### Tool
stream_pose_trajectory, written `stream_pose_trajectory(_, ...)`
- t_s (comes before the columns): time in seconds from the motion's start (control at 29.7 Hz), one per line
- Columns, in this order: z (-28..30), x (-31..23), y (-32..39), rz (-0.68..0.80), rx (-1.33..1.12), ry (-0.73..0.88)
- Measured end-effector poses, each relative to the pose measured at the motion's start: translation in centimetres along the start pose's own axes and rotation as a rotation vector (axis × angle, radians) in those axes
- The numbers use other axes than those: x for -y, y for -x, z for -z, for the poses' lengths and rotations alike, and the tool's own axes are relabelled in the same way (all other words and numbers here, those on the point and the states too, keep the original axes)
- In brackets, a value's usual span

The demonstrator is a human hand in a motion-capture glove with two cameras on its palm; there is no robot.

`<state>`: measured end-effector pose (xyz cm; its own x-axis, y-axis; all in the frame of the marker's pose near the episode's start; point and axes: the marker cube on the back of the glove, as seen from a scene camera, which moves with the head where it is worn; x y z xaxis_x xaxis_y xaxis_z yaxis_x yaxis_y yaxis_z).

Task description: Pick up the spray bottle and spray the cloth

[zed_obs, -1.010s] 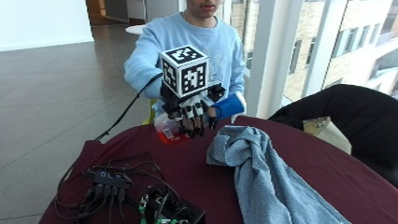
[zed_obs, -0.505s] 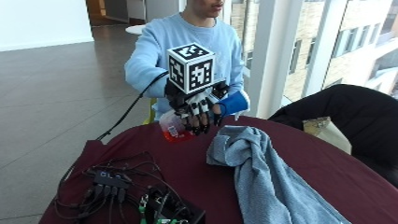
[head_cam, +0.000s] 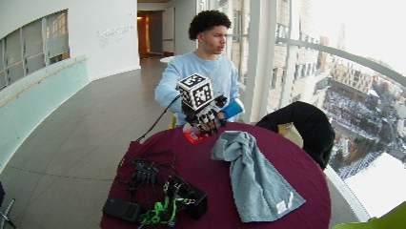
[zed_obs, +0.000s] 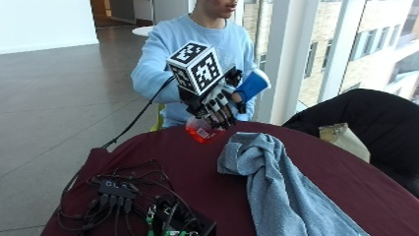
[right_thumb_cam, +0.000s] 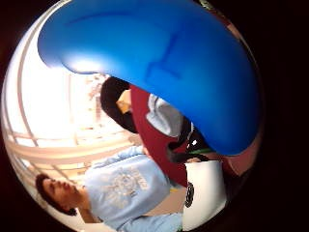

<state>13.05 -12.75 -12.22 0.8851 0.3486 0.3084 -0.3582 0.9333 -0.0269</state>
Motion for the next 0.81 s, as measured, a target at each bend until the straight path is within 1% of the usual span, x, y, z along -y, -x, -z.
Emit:
stream_pose_trajectory(0.24, -0.9, -0.4, 6.7, 0.179, 0.351, -0.114)
stream_pose_trajectory(0.44, -4.2, -0.2, 12.5, 0.334, 0.505, -0.163)
stream_pose_trajectory(0.64, -9.8, 1.2, 17.3, 0.41, 0.616, -0.122)
stream_pose_trajectory(0.81, -14.4, 2.7, 19.9, 0.42, 0.715, -0.06)
